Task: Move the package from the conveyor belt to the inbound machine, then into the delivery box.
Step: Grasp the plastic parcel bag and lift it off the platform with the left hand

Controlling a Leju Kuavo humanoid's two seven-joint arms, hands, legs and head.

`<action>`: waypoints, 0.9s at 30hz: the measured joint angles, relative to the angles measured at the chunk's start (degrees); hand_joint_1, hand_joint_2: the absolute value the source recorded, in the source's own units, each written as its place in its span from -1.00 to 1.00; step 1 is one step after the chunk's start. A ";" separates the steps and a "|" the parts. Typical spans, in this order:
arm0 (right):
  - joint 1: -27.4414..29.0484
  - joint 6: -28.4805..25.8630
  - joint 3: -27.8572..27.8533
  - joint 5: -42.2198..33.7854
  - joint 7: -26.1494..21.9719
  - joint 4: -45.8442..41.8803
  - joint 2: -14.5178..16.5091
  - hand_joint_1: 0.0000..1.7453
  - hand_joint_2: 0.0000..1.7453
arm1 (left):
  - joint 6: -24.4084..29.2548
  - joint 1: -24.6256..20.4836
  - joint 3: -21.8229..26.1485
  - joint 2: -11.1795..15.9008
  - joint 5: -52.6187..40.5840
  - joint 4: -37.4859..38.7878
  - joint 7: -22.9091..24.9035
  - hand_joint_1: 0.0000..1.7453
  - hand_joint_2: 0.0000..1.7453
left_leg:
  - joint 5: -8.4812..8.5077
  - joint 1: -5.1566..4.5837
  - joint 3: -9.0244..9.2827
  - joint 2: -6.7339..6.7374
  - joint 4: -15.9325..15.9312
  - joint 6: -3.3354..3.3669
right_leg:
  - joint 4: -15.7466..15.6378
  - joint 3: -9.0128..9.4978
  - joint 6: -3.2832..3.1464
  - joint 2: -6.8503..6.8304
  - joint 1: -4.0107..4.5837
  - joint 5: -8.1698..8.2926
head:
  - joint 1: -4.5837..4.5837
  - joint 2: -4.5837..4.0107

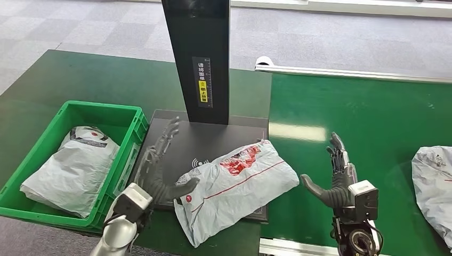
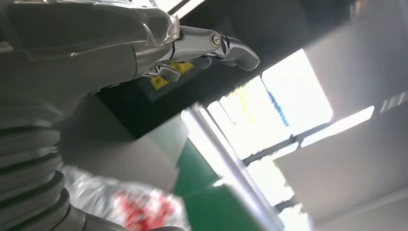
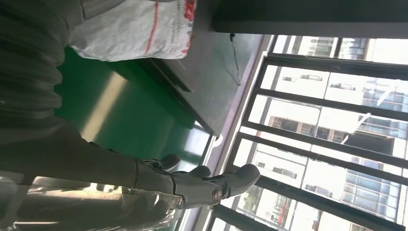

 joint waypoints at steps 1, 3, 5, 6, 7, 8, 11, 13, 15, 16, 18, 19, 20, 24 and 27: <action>0.54 -0.24 -0.19 0.47 -0.10 -0.28 -0.08 -1.00 1.00 | -0.22 -0.08 -1.23 0.50 -2.99 0.41 0.86 -1.00 1.00 | 0.00 0.00 0.01 0.03 0.00 0.00 | 0.00 0.00 0.00 0.03 0.00 0.00 | -0.01 -0.01; 1.16 -0.49 -0.52 0.83 -0.13 -0.74 -0.23 -1.00 1.00 | -0.21 -0.36 -3.44 1.14 -6.32 1.40 2.02 -1.00 1.00 | 0.00 -0.01 0.02 0.08 0.00 0.00 | 0.00 0.00 0.00 0.08 -0.01 0.01 | 0.01 -0.01; 1.42 -0.53 -0.82 0.88 -0.12 -1.03 -0.41 -1.00 1.00 | -0.12 -0.64 -4.86 1.56 -7.13 2.11 2.53 -1.00 1.00 | 0.00 -0.01 0.04 0.08 0.01 0.00 | 0.00 0.00 0.00 0.09 -0.01 0.01 | 0.00 -0.01; 1.51 -0.53 -0.93 0.88 -0.11 -1.12 -0.48 -1.00 1.00 | -0.08 -0.75 -5.27 1.72 -7.25 2.34 2.64 -1.00 1.00 | 0.00 -0.02 0.04 0.08 0.01 0.00 | 0.00 0.00 0.00 0.09 -0.01 0.01 | 0.00 -0.01; 1.59 -0.53 -1.03 0.88 -0.11 -1.22 -0.53 -1.00 1.00 | -0.05 -0.88 -5.65 1.88 -7.29 2.56 2.72 -1.00 1.00 | 0.00 -0.02 0.04 0.08 0.01 0.00 | 0.00 0.00 0.00 0.08 -0.02 0.01 | -0.01 -0.01; 1.66 -0.53 -1.09 0.88 -0.11 -1.30 -0.56 -1.00 1.00 | -0.03 -1.00 -5.97 2.02 -7.35 2.74 2.82 -1.00 1.00 | 0.00 -0.02 0.04 0.08 0.01 0.00 | 0.00 0.00 0.00 0.08 -0.02 0.01 | -0.01 -0.01; 1.68 -0.53 -1.23 0.86 0.00 -1.41 -0.69 -1.00 1.00 | 0.25 -1.70 -7.05 2.50 -10.84 3.55 6.81 -1.00 1.00 | 0.00 -0.01 0.04 0.08 0.01 0.00 | 0.00 0.00 0.00 0.08 -0.01 0.01 | -0.02 -0.02; 1.35 -0.49 -1.26 0.83 0.22 -1.37 -0.84 -1.00 1.00 | 2.05 -3.12 -8.07 2.80 -18.61 5.81 14.69 -1.00 1.00 | 0.01 -0.01 0.04 0.08 0.00 0.00 | 0.00 0.02 0.00 0.08 -0.01 0.01 | -0.02 -0.02; 0.47 -0.35 -1.26 0.82 0.35 -1.12 -0.92 -1.00 1.00 | 5.27 -5.10 -8.68 2.88 -26.73 10.36 21.75 -1.00 1.00 | 0.02 -0.01 0.06 0.11 0.00 0.01 | 0.01 0.04 -0.03 0.11 -0.01 0.04 | -0.01 -0.02; -0.13 -0.28 -1.25 0.83 0.36 -0.85 -0.93 -1.00 1.00 | 6.84 -6.06 -8.73 2.85 -29.52 13.02 23.74 -1.00 1.00 | 0.04 -0.01 0.08 0.13 0.00 0.01 | 0.01 0.05 -0.05 0.12 -0.01 0.06 | -0.02 -0.02; -1.32 -0.24 -1.20 0.86 0.36 -0.07 -0.97 -1.00 1.00 | 8.80 -7.55 -8.54 2.66 -32.16 17.57 25.05 -1.00 1.00 | 0.07 -0.01 0.10 0.14 0.00 0.02 | 0.01 0.06 -0.05 0.14 -0.01 0.08 | -0.01 -0.01; -1.83 -0.24 -1.15 0.87 0.36 0.34 -0.97 -1.00 1.00 | 9.09 -8.08 -8.39 2.54 -32.96 19.34 25.44 -1.00 1.00 | 0.08 -0.01 0.10 0.13 0.00 0.01 | 0.02 0.07 -0.05 0.14 -0.01 0.08 | -0.01 -0.01; -2.28 -0.24 -1.09 0.88 0.35 0.72 -0.97 -1.00 1.00 | 9.04 -8.49 -8.22 2.43 -33.59 20.77 25.87 -1.00 1.00 | 0.08 -0.01 0.10 0.12 0.00 0.02 | 0.02 0.07 -0.05 0.14 -0.01 0.08 | -0.01 -0.01; -2.86 -0.24 -1.02 0.88 0.34 1.21 -0.96 -1.00 1.00 | 8.49 -9.01 -7.97 2.33 -34.53 22.39 26.69 -1.00 1.00 | 0.08 -0.01 0.10 0.12 0.00 0.01 | 0.02 0.08 -0.05 0.13 -0.01 0.08 | -0.01 0.00; -4.29 -0.25 -0.72 1.00 0.32 2.67 -0.91 -1.00 1.00 | 6.97 -10.62 -7.65 1.72 -36.48 25.64 27.54 -1.00 1.00 | 0.08 -0.01 0.15 0.08 0.00 0.02 | 0.02 0.17 -0.05 0.09 -0.01 0.07 | -0.01 -0.02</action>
